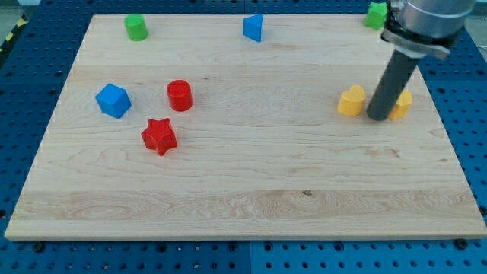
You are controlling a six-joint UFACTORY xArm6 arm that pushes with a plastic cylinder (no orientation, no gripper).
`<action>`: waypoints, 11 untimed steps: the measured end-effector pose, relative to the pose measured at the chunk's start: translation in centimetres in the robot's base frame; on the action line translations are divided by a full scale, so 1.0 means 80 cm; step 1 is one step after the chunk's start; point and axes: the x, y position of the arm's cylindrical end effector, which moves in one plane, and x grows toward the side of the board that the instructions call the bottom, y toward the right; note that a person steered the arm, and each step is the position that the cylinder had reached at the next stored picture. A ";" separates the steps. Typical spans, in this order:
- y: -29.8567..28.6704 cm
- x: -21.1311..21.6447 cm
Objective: Push the heart diagonally to the bottom left of the hexagon
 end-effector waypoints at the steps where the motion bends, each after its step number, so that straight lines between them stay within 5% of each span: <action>1: 0.012 -0.006; 4: -0.076 -0.011; 8: -0.091 -0.046; 11: -0.137 -0.006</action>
